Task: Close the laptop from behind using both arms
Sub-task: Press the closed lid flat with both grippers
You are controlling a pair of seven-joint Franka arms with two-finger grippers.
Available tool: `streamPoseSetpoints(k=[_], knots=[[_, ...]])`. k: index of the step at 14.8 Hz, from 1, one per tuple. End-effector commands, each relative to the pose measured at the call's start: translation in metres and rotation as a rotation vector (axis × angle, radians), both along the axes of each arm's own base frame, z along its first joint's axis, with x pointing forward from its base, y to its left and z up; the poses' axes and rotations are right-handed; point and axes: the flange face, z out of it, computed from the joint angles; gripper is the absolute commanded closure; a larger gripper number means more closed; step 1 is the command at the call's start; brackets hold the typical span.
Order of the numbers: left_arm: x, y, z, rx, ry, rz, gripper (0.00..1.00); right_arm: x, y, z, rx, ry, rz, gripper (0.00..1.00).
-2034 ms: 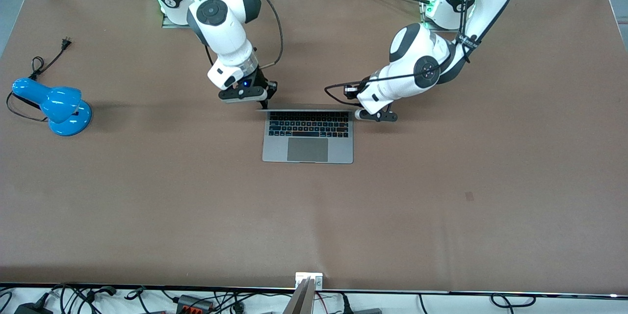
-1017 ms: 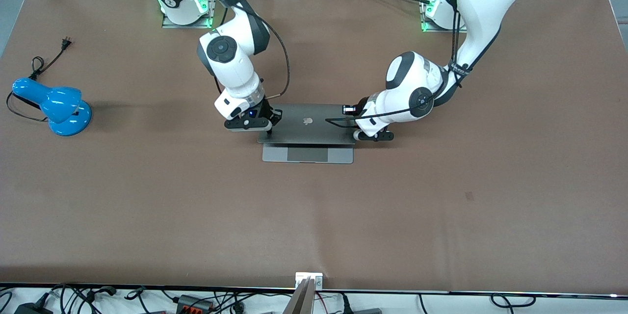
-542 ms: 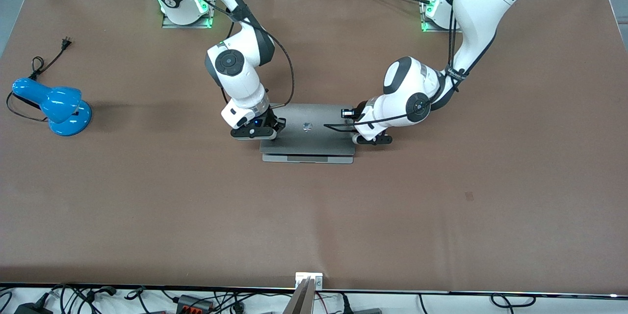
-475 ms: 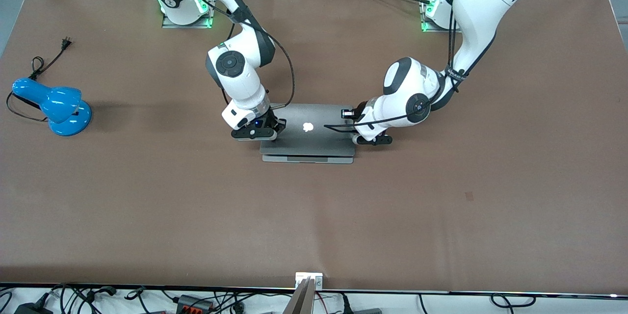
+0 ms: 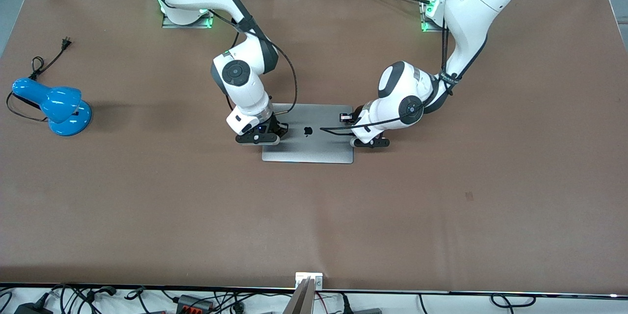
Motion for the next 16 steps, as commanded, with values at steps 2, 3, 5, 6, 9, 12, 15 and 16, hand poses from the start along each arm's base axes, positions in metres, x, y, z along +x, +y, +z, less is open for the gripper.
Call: streamPoseSetpoints(k=[2, 3, 5, 6, 9, 12, 15, 16], knots=[[0.004, -0.002, -0.009, 0.013, -0.008, -0.012, 1.00, 0.000, 0.006, -0.020, 0.009, -0.026, 0.006, 1.00], [0.004, -0.003, -0.009, 0.013, -0.008, -0.013, 1.00, -0.001, 0.007, -0.023, 0.007, -0.024, 0.008, 1.00], [0.003, -0.003, -0.010, 0.013, -0.008, -0.013, 1.00, 0.000, 0.007, -0.021, 0.008, -0.026, 0.008, 1.00], [0.004, -0.003, -0.009, 0.013, -0.010, -0.013, 1.00, 0.000, 0.007, -0.021, 0.008, -0.026, 0.009, 1.00], [0.004, -0.003, -0.009, 0.013, -0.010, -0.013, 1.00, 0.000, 0.007, -0.020, 0.008, -0.025, 0.010, 1.00], [0.003, -0.003, -0.012, 0.013, -0.028, -0.008, 1.00, 0.005, 0.007, -0.011, -0.007, 0.000, 0.001, 1.00], [0.004, -0.003, -0.011, 0.020, -0.044, -0.019, 1.00, 0.019, 0.015, 0.017, -0.052, 0.068, 0.002, 1.00], [0.004, -0.003, -0.010, 0.021, -0.039, -0.020, 1.00, 0.022, 0.017, 0.027, -0.064, 0.088, 0.001, 1.00]])
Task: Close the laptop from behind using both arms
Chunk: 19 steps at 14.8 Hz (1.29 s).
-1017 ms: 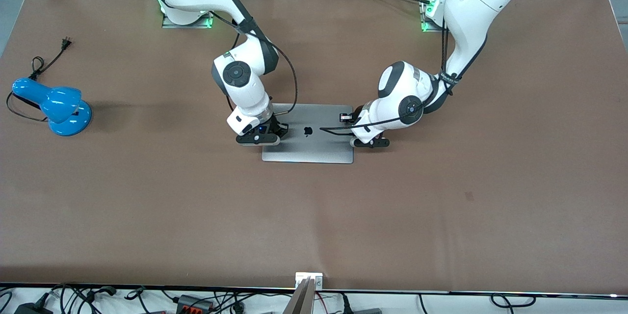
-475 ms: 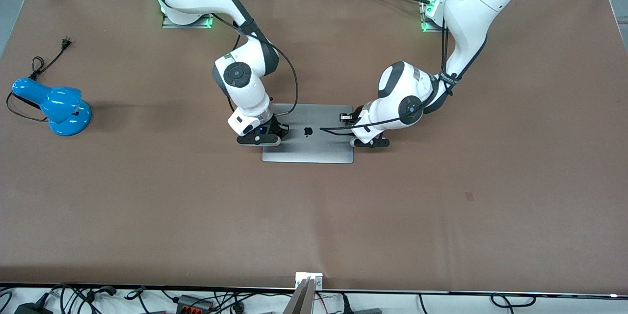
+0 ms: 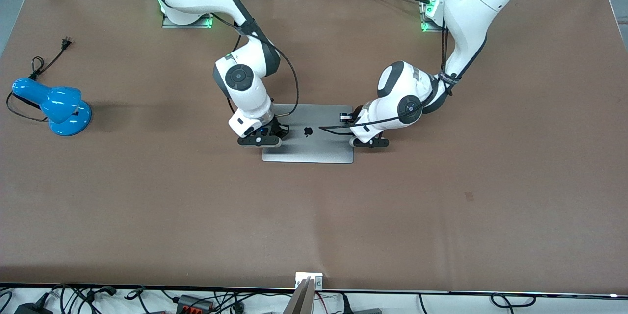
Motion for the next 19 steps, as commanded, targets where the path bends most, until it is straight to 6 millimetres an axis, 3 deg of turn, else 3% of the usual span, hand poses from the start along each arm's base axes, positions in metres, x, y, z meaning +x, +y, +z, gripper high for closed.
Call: streamPoseSetpoints(k=[1, 4, 7, 10, 11, 13, 15, 16, 19], knots=[[0.007, 0.000, -0.006, 0.017, -0.029, 0.000, 1.00, 0.015, 0.010, 0.027, -0.038, 0.045, -0.001, 1.00], [0.010, 0.006, 0.011, 0.025, -0.014, -0.011, 1.00, 0.024, 0.000, 0.052, -0.083, 0.083, -0.011, 1.00], [0.014, 0.013, 0.048, 0.045, 0.001, -0.003, 1.00, 0.024, -0.016, 0.093, -0.123, 0.120, -0.013, 1.00], [0.028, 0.049, 0.093, 0.065, 0.016, 0.013, 1.00, 0.020, -0.032, 0.126, -0.168, 0.155, -0.016, 1.00], [0.030, 0.055, 0.112, 0.072, 0.014, 0.011, 1.00, 0.014, -0.042, 0.145, -0.190, 0.192, -0.027, 0.92], [0.033, 0.073, 0.142, 0.085, 0.016, 0.019, 0.99, 0.010, -0.073, 0.188, -0.217, 0.242, -0.009, 0.60], [0.041, 0.096, 0.164, 0.092, 0.020, 0.042, 0.96, 0.014, -0.108, 0.222, -0.212, 0.259, 0.018, 0.07], [0.046, 0.110, 0.177, 0.095, 0.027, 0.054, 0.91, 0.016, -0.124, 0.239, -0.200, 0.254, 0.030, 0.00], [0.057, 0.159, 0.236, 0.109, 0.082, 0.064, 0.94, 0.005, -0.169, 0.287, -0.180, 0.298, 0.055, 0.00]])
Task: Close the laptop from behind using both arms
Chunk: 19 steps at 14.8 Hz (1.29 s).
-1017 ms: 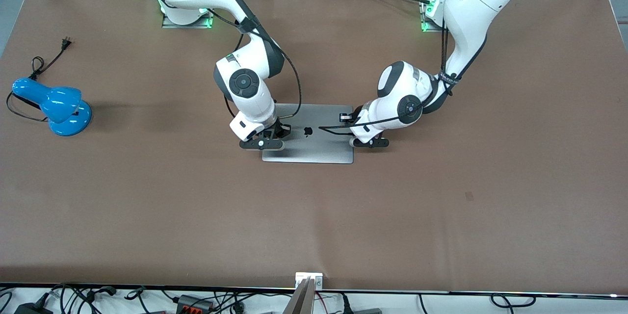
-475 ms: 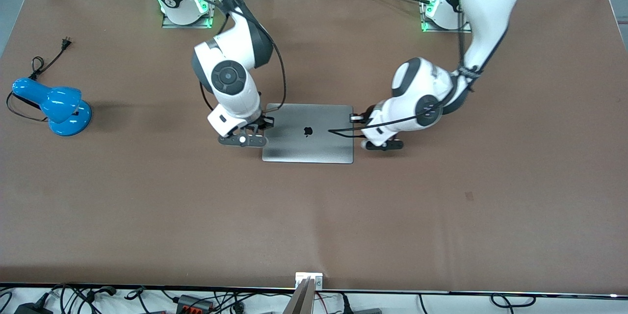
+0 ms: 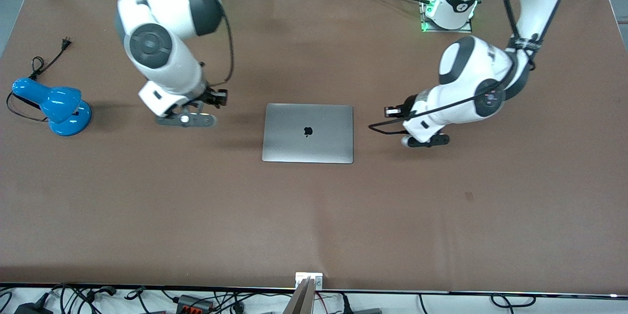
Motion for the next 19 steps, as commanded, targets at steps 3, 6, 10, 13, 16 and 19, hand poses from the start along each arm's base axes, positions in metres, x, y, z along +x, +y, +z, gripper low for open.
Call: streamPoseSetpoints(k=[3, 6, 10, 13, 16, 19], knots=[[0.015, 0.078, 0.114, 0.037, 0.054, 0.013, 0.95, -0.021, -0.077, 0.075, 0.036, 0.024, -0.059, 0.00], [0.014, 0.100, 0.170, 0.128, 0.046, -0.019, 0.91, -0.007, -0.107, 0.120, 0.054, -0.061, -0.092, 0.00], [0.009, 0.122, 0.213, 0.163, 0.050, -0.013, 0.79, -0.017, -0.181, 0.154, 0.099, -0.058, 0.084, 0.00], [0.006, 0.129, 0.225, 0.206, 0.046, 0.008, 0.58, -0.016, -0.224, 0.158, 0.107, -0.072, 0.121, 0.00], [-0.003, 0.120, 0.228, 0.262, 0.104, 0.086, 0.42, -0.022, -0.237, 0.164, 0.102, -0.122, 0.090, 0.00], [-0.005, 0.113, 0.230, 0.289, 0.106, 0.116, 0.00, -0.029, -0.239, 0.168, 0.102, -0.149, 0.058, 0.00]])
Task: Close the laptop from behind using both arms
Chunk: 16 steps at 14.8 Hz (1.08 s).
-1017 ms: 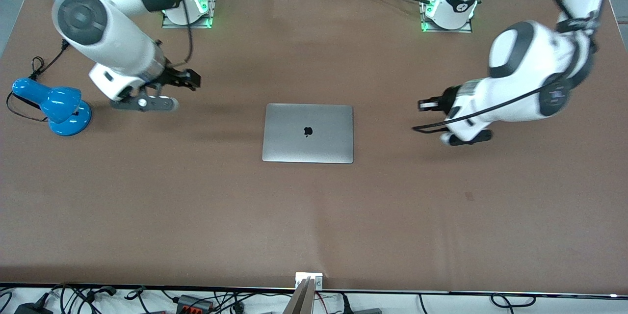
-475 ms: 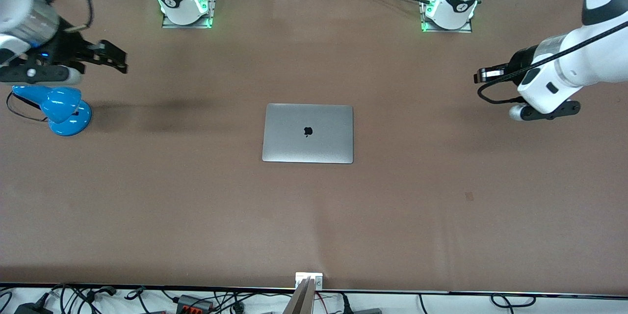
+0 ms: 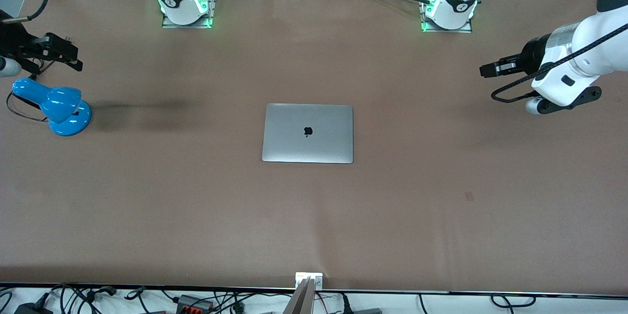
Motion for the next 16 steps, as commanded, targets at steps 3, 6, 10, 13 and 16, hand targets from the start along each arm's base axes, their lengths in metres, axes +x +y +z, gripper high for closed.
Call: streamPoseSetpoints(k=[3, 6, 10, 13, 16], knots=[[-0.008, -0.010, 0.023, 0.089, -0.085, -0.033, 0.00, -0.004, 0.002, -0.019, -0.004, 0.017, -0.129, 0.00], [-0.010, -0.017, 0.021, 0.135, -0.107, -0.052, 0.00, 0.011, -0.001, -0.016, 0.025, -0.115, -0.129, 0.00], [-0.026, 0.006, 0.011, 0.130, -0.168, -0.173, 0.00, 0.006, -0.003, -0.021, 0.004, -0.056, -0.120, 0.00], [-0.030, 0.053, -0.006, 0.119, -0.264, -0.242, 0.00, 0.003, -0.002, -0.021, 0.002, -0.033, -0.116, 0.00], [-0.025, 0.069, -0.008, 0.090, -0.294, -0.284, 0.00, 0.001, -0.003, -0.020, 0.000, -0.026, -0.080, 0.00]])
